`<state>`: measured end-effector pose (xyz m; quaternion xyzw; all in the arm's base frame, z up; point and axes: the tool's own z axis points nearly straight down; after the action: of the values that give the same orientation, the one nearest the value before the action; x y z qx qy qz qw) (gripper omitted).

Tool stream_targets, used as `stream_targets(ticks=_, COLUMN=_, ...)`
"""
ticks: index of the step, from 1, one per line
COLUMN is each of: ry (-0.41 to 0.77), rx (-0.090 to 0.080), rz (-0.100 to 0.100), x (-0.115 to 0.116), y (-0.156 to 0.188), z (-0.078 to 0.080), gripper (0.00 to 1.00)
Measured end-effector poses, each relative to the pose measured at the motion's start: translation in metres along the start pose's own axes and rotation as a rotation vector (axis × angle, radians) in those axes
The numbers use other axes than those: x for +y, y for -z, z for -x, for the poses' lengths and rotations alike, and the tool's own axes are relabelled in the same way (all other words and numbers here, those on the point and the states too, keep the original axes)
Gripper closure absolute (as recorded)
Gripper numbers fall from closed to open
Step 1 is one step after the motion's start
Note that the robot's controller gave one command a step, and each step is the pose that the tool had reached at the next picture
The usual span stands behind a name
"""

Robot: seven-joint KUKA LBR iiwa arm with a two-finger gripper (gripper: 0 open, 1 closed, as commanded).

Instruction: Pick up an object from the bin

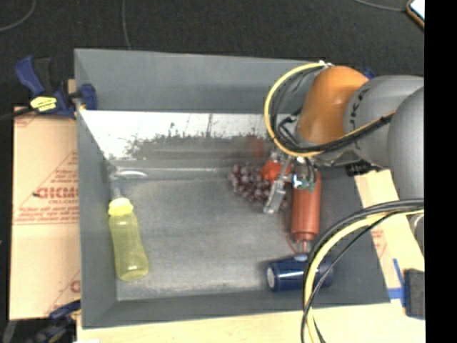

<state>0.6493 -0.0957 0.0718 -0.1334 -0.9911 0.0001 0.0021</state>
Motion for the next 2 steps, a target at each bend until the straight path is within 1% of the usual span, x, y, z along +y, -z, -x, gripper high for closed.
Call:
stream_targets(ticks=1, ry=-0.08, rx=-0.028, rz=0.003, x=-0.0004, y=-0.0001, z=-0.0082, gripper=0.0)
stream_targets(ticks=2, ry=-0.016, rx=-0.019, rz=0.0, x=-0.0012, y=0.0022, z=0.0003, gripper=1.0)
